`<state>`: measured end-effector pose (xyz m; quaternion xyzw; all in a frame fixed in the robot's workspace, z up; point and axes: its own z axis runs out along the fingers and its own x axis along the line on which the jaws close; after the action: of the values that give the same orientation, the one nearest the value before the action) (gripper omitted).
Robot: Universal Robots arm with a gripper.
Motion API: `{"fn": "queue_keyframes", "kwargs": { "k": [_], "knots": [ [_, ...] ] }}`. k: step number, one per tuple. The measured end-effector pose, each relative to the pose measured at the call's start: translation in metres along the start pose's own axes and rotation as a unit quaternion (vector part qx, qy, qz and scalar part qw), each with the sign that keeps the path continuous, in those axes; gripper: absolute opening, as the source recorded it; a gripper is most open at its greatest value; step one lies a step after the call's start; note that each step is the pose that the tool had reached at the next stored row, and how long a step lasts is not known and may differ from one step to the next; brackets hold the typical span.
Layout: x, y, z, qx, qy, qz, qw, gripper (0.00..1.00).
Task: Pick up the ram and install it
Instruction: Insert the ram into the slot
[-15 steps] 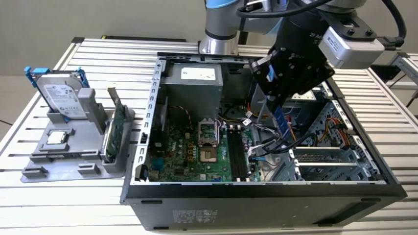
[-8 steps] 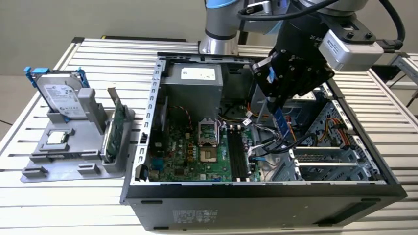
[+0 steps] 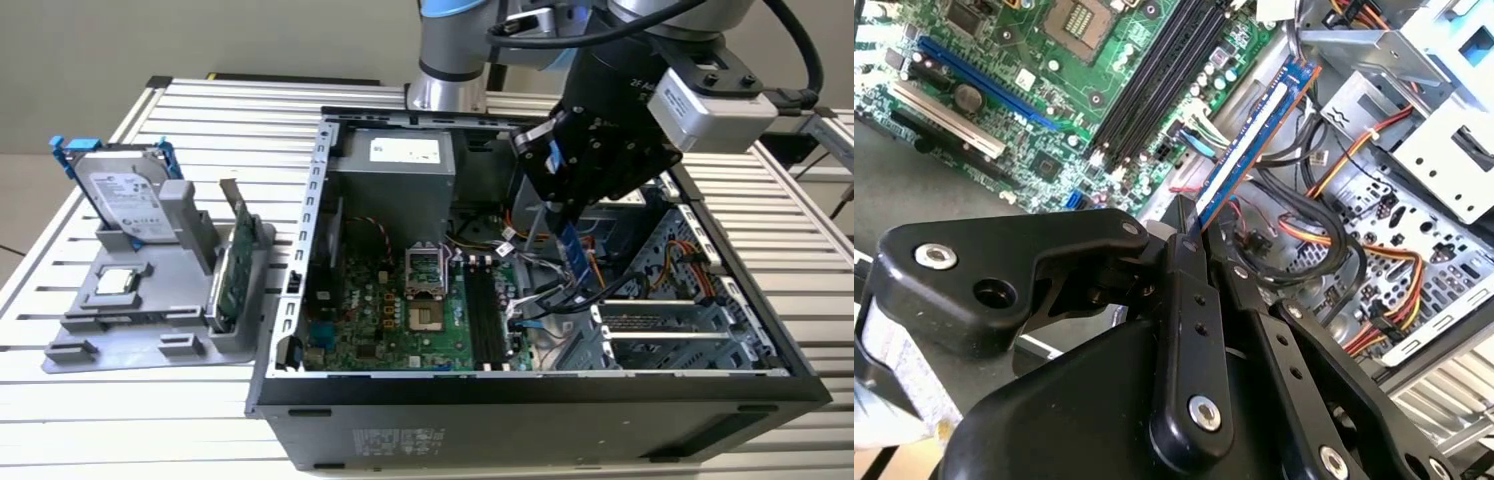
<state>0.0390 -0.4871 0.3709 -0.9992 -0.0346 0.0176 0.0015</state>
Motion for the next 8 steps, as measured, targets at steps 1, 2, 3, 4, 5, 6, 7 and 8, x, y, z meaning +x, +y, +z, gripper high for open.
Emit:
{"fn": "queue_keyframes", "kwargs": {
  "k": [1, 2, 3, 4, 5, 6, 7, 8],
  "knots": [
    [0.0, 0.0, 0.0007, 0.0, 0.0, 0.0, 1.0, 0.0],
    [0.0001, 0.0, 0.0015, 0.0, 0.0002, 0.0, 1.0, 0.0],
    [0.0002, 0.0, 0.0025, -0.0001, 0.001, 0.0, 1.0, 0.0],
    [0.0001, 0.0, 0.003, -0.0001, 0.0016, 0.0, 1.0, 0.0],
    [0.0002, 0.0, 0.0041, -0.0002, 0.0033, 0.0, 1.0, 0.0],
    [0.0002, 0.0, 0.0045, -0.0003, 0.004, 0.0, 1.0, 0.0],
    [0.0002, 0.0, 0.005, -0.0003, 0.0043, 0.0, 1.0, 0.0],
    [0.0002, 0.0, 0.0054, -0.0003, 0.0045, 0.0, 1.0, 0.0]
  ]
}}
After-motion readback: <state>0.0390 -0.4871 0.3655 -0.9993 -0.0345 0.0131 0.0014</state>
